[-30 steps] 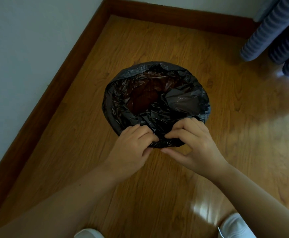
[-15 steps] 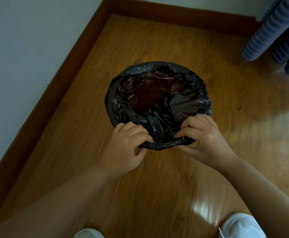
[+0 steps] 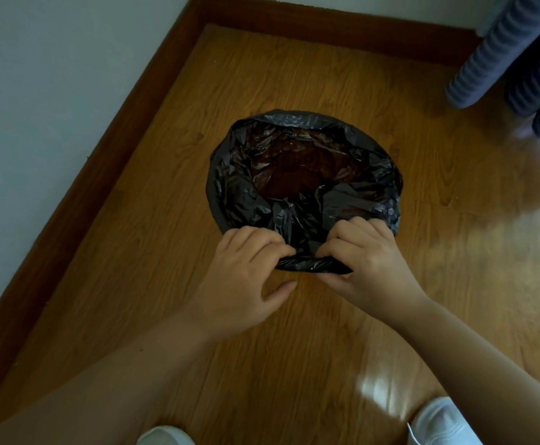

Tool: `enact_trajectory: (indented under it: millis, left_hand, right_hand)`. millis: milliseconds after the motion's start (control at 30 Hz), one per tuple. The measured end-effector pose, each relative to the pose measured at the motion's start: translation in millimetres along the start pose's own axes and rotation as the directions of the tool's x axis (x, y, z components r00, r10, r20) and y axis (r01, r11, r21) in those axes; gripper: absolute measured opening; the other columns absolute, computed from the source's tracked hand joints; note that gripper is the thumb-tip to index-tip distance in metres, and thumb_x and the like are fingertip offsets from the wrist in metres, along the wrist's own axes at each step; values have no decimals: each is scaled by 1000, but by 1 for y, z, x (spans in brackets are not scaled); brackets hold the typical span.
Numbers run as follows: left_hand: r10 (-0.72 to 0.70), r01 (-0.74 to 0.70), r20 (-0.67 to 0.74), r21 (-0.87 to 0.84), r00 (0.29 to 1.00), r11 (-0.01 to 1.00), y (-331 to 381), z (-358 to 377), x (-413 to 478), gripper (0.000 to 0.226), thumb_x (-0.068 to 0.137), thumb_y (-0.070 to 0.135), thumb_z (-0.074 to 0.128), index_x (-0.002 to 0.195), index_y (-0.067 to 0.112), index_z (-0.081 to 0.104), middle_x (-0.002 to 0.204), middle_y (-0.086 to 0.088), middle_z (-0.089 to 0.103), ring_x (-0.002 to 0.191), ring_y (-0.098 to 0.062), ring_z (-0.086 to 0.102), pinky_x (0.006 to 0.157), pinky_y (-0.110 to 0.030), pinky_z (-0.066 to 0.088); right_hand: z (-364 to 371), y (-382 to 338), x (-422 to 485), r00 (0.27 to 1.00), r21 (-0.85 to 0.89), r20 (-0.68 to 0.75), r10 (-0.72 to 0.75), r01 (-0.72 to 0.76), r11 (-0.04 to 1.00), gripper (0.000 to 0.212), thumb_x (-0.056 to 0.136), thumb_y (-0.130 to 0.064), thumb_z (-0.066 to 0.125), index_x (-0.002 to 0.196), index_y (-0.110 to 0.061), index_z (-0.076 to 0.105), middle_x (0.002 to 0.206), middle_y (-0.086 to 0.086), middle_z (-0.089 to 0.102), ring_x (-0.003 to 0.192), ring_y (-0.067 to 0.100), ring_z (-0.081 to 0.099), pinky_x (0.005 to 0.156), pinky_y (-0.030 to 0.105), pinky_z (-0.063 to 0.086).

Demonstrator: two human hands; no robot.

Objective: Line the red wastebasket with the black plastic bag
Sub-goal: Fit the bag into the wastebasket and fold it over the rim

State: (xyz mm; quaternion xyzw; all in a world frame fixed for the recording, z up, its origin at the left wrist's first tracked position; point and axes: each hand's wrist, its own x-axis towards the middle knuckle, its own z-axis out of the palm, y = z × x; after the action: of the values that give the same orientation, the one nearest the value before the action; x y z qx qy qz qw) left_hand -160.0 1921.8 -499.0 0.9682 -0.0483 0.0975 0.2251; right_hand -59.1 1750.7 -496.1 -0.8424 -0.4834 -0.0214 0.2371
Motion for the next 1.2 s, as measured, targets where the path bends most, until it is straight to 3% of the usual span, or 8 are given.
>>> enact_trajectory:
  millis: [167, 333, 533, 667, 800, 967, 1200]
  left_hand:
    - [9, -10, -16, -37, 1000, 999, 4, 7, -2, 21, 83, 26, 55, 91, 10, 66, 85, -5, 64, 84, -12, 48, 75, -29, 35]
    - [-31, 31, 8, -60, 1000, 998, 1, 3, -1, 23, 82, 30, 55, 88, 12, 68, 84, -2, 64, 83, -10, 47, 76, -26, 29]
    - [-57, 59, 30, -58, 998, 997, -6, -5, -2, 22, 81, 30, 54, 87, 14, 68, 86, 1, 65, 88, -9, 48, 82, -26, 29]
    - [-60, 62, 46, -35, 997, 997, -13, -9, -2, 22, 80, 30, 54, 87, 15, 68, 88, 2, 65, 91, -10, 48, 86, -26, 27]
    - [-47, 47, 66, -1, 997, 999, -22, -15, -2, 25, 79, 33, 54, 88, 15, 68, 89, 0, 66, 95, -11, 47, 87, -27, 27]
    - [-23, 22, 80, 16, 996, 1000, -14, -14, -2, 44, 73, 48, 60, 102, 16, 67, 98, -1, 63, 99, -14, 46, 87, -28, 30]
    - [24, -22, 81, -32, 996, 999, 10, -2, 12, 26, 82, 30, 55, 95, 10, 67, 89, -4, 64, 86, -15, 50, 76, -28, 32]
  right_hand:
    - [2, -6, -2, 999, 79, 39, -9, 6, 997, 31, 78, -42, 59, 83, -13, 67, 80, 3, 60, 75, 18, 55, 72, 28, 34]
    - [-1, -1, -5, 999, 165, -21, -48, 51, 985, 30, 80, -41, 62, 88, -13, 69, 81, 6, 60, 78, 19, 55, 74, 32, 38]
    - [-3, 13, -6, 998, 58, 31, -59, 58, 997, 25, 76, -35, 68, 84, -12, 70, 77, 6, 60, 73, 21, 56, 71, 30, 36]
    - [-3, 20, -8, 999, -30, -16, -36, 36, 999, 9, 75, -18, 72, 78, -10, 68, 77, 7, 62, 73, 24, 58, 74, 29, 34]
    - [0, 17, -8, 1000, -38, -29, -3, 2, 999, 14, 67, -12, 79, 76, -9, 68, 76, 7, 63, 72, 24, 58, 73, 30, 33]
    - [6, 9, -6, 999, -13, -38, 18, -18, 1000, 11, 70, -15, 75, 75, -9, 67, 74, 6, 62, 70, 23, 58, 70, 30, 32]
    - [11, -4, -3, 999, 24, -27, 29, -28, 999, 19, 79, -29, 65, 79, -10, 66, 75, 5, 60, 72, 22, 55, 69, 29, 32]
